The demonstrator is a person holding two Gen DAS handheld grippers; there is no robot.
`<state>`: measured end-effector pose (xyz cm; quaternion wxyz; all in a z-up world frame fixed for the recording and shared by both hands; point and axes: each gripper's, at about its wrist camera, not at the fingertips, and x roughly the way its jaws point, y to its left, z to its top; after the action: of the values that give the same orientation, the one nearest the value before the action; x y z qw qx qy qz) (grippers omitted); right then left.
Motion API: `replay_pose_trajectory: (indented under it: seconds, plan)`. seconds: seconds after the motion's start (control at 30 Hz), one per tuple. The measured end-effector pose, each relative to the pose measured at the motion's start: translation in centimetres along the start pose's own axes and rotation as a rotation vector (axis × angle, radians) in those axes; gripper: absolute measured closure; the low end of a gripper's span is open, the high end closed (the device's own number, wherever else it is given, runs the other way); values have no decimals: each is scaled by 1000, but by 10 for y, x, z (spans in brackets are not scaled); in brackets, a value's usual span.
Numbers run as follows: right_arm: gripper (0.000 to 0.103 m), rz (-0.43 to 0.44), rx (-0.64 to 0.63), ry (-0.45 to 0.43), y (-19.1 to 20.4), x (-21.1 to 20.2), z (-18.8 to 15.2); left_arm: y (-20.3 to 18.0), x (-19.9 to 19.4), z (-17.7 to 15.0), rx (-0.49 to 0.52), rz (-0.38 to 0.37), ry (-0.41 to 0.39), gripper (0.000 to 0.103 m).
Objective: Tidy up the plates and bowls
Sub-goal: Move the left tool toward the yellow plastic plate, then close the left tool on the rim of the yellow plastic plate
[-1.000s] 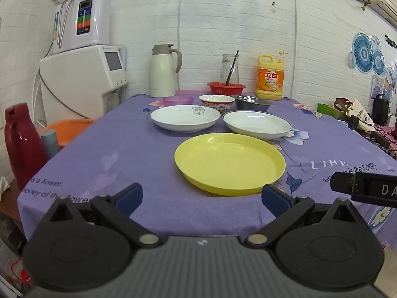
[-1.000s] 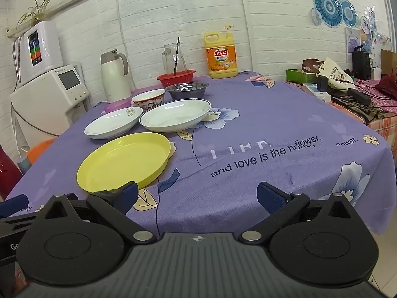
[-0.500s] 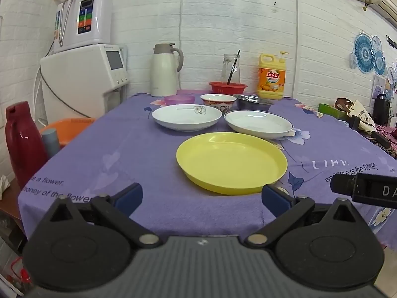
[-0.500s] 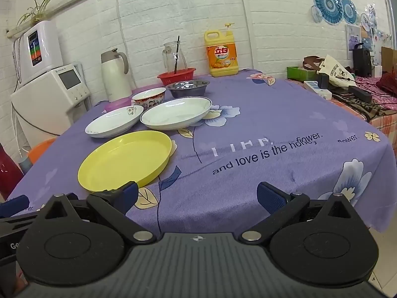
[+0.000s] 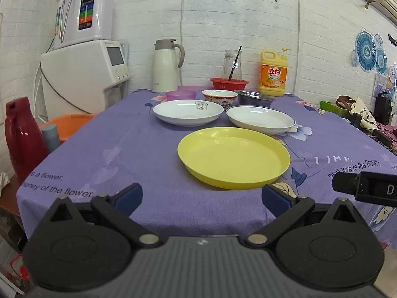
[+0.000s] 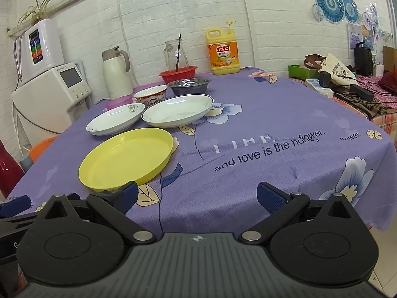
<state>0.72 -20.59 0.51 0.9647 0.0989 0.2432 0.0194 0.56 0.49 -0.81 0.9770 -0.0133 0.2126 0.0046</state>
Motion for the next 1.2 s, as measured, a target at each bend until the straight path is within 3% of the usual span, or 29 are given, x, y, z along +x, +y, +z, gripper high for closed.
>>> replay_pose_trajectory:
  seconds: [0.53,1.2]
  plan:
    - [0,-13,-1,69,1,23,2,8,26,1,-17,8,58,1]
    - [0,-16,-17,92,6,35,10,19,41,15,-38,-15,77,1]
